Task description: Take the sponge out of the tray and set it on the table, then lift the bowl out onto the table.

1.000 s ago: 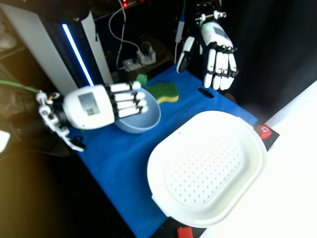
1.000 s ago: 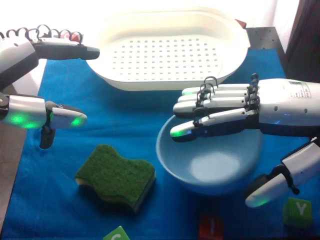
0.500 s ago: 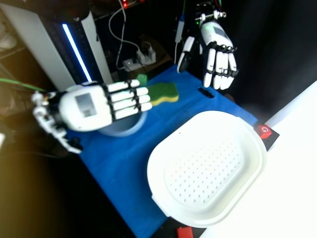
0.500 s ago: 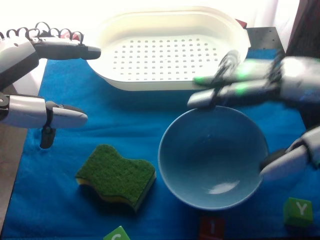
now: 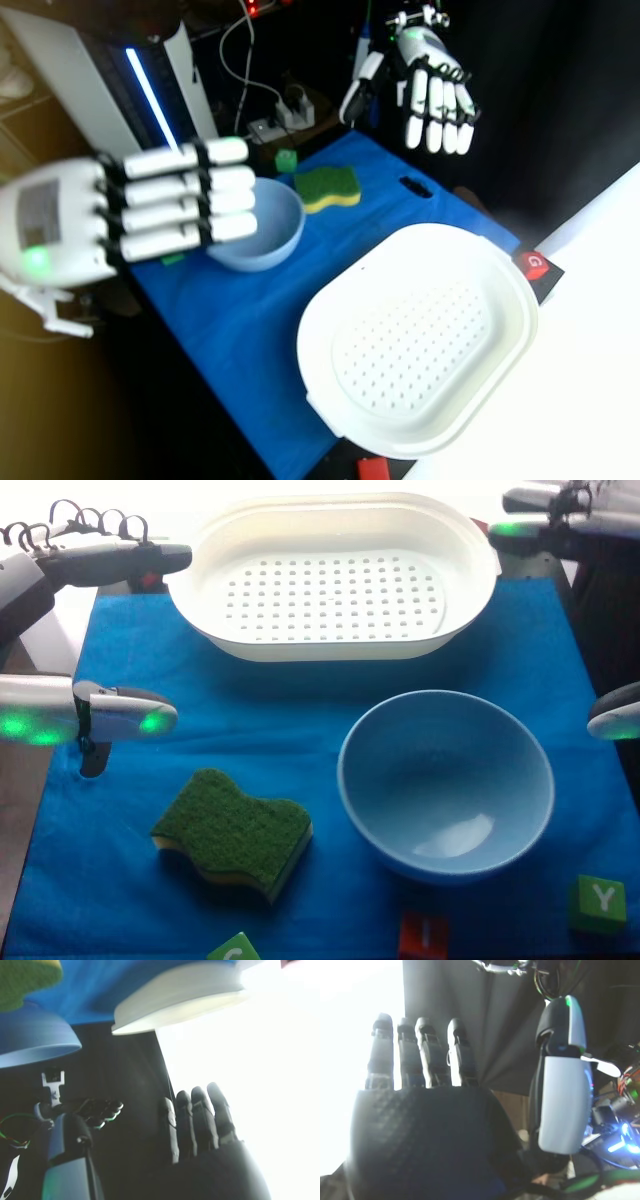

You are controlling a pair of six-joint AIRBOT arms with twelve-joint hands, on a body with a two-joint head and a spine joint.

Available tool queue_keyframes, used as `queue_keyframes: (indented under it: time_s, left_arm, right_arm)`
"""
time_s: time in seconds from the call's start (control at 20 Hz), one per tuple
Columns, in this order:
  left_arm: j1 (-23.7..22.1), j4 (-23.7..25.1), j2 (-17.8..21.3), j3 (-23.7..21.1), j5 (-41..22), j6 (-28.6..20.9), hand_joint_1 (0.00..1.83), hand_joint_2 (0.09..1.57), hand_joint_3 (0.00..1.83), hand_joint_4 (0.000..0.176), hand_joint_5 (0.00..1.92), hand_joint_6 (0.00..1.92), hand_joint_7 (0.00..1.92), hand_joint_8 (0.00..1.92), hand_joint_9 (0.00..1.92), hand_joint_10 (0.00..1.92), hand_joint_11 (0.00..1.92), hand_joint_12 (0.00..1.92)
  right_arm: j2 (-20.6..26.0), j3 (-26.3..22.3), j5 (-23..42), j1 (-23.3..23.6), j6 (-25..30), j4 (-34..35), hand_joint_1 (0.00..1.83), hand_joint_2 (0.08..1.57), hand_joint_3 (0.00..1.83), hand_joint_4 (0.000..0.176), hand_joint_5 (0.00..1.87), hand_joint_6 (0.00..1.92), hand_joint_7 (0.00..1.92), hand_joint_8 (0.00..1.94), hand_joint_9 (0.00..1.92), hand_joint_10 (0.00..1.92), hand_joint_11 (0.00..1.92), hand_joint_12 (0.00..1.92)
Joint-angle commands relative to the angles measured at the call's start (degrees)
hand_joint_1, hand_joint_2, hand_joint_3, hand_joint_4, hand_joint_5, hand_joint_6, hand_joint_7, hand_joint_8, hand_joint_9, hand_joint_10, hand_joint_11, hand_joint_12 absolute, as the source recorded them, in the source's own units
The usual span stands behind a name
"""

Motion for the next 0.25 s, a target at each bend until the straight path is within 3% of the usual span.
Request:
queue_keyframes:
  time_s: [0.0, 0.05, 0.1, 0.2]
  left_arm:
    - [-0.2, -1.6, 0.4, 0.1, -8.0, -0.2, 0.74, 0.9, 0.0, 0.015, 0.37, 0.0, 0.32, 0.0, 0.29, 0.0, 0.0, 0.64]
    - [0.0, -1.8, 0.4, 0.1, -8.2, -0.2, 0.75, 0.89, 0.0, 0.017, 0.37, 0.0, 0.3, 0.0, 0.26, 0.0, 0.0, 0.59]
    - [0.2, -2.1, 0.5, 0.0, -8.6, -0.2, 0.75, 0.9, 0.0, 0.02, 0.37, 0.0, 0.29, 0.0, 0.25, 0.0, 0.0, 0.55]
    - [1.3, -3.1, 0.5, -0.3, -10.1, -0.2, 0.72, 0.91, 0.0, 0.027, 0.35, 0.0, 0.27, 0.0, 0.21, 0.0, 0.0, 0.41]
  right_arm:
    - [0.0, 0.2, 6.8, 0.1, 0.5, 5.0, 0.63, 1.0, 0.02, 0.152, 0.14, 0.0, 0.04, 0.0, 0.0, 0.0, 0.0, 0.0]
    - [0.0, 0.3, 6.9, -0.4, 0.5, 5.6, 0.63, 0.99, 0.01, 0.158, 0.14, 0.0, 0.05, 0.0, 0.0, 0.0, 0.0, 0.0]
    - [-0.2, 0.5, 6.9, -0.6, 0.5, 6.2, 0.64, 1.0, 0.01, 0.143, 0.15, 0.01, 0.05, 0.0, 0.0, 0.0, 0.0, 0.0]
    - [-0.9, 1.2, 7.0, -0.8, 0.5, 7.5, 0.64, 1.01, 0.01, 0.13, 0.17, 0.01, 0.06, 0.0, 0.0, 0.0, 0.0, 0.0]
